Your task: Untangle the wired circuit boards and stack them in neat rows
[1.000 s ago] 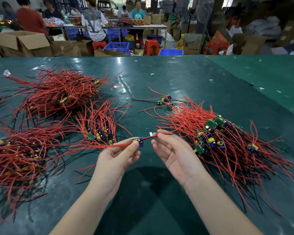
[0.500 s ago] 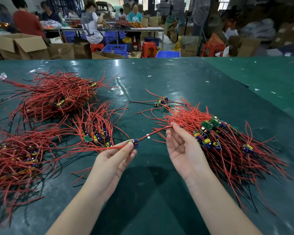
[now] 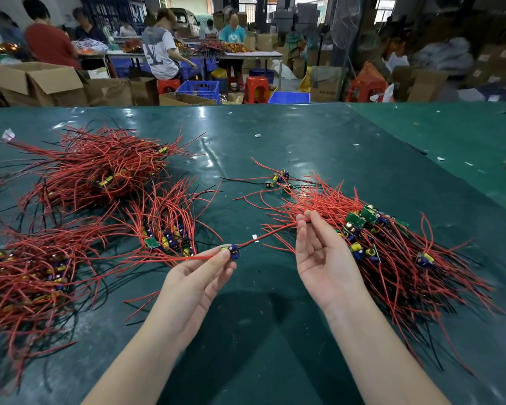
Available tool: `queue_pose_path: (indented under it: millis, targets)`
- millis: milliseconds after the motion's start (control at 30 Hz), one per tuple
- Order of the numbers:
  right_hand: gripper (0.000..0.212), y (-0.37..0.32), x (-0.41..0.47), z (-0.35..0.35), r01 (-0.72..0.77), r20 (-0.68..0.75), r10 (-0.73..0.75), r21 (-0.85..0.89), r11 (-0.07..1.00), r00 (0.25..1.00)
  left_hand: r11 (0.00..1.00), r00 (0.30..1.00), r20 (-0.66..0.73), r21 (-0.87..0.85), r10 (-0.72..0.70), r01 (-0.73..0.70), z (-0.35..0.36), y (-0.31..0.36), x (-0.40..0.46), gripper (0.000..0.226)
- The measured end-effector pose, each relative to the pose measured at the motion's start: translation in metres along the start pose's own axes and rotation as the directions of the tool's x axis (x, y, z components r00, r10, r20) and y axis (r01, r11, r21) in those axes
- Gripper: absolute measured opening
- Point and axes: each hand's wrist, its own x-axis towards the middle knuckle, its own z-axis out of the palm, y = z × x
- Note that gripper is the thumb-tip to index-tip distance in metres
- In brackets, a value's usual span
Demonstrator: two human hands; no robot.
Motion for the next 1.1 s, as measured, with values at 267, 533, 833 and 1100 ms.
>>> queue_pose_path:
  millis: [267,533,833,1100]
  targets:
    - [0.030,-0.004,0.004,-0.003,0.093,-0.042,-0.092,0.010,0.996,0.995,1.000,1.000,0.024,-0.011,0.018,-0.018,-0.003,0.000,0.003,0.013]
    - [0.042,0.012,-0.001,-0.003,-0.046,0.148,0.131,-0.473,0.880,0.980,1.000,0.999,-0.047,0.016,0.023,-0.022,-0.003,0.004,0.001,0.015]
    - [0.021,0.036,-0.022,0.008,0.067,0.290,0.169,-0.656,0.752,0.942,0.960,0.989,0.139,0.279,-0.047,0.007,-0.003,0.001,-0.003,0.048]
    - [0.018,-0.026,-0.017,0.007,0.327,0.009,-0.341,-0.302,0.895,0.940,0.954,0.976,0.181,0.293,-0.120,0.063,-0.003,0.002,-0.001,0.025]
